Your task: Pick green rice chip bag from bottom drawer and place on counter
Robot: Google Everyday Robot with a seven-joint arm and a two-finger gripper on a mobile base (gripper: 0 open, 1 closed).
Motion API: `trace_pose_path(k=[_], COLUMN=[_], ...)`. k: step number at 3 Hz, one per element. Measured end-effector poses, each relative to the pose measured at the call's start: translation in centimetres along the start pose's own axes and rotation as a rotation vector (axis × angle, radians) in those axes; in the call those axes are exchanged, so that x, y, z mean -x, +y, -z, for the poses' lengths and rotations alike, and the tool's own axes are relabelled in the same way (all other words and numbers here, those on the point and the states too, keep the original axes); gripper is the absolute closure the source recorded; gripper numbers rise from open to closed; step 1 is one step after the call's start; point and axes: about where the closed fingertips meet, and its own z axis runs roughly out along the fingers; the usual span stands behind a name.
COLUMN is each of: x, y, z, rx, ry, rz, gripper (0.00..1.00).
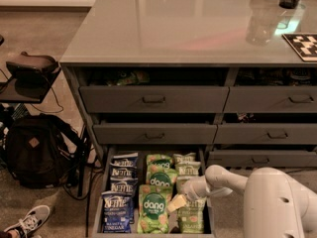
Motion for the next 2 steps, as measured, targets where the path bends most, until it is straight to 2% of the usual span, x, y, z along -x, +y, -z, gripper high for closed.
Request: trace_pose_path(k=[2], x=[1.45], y=[1.32], z=[-0.65], rx=[0.038], ry=[0.001], rz=[0.058], gripper=[0.00])
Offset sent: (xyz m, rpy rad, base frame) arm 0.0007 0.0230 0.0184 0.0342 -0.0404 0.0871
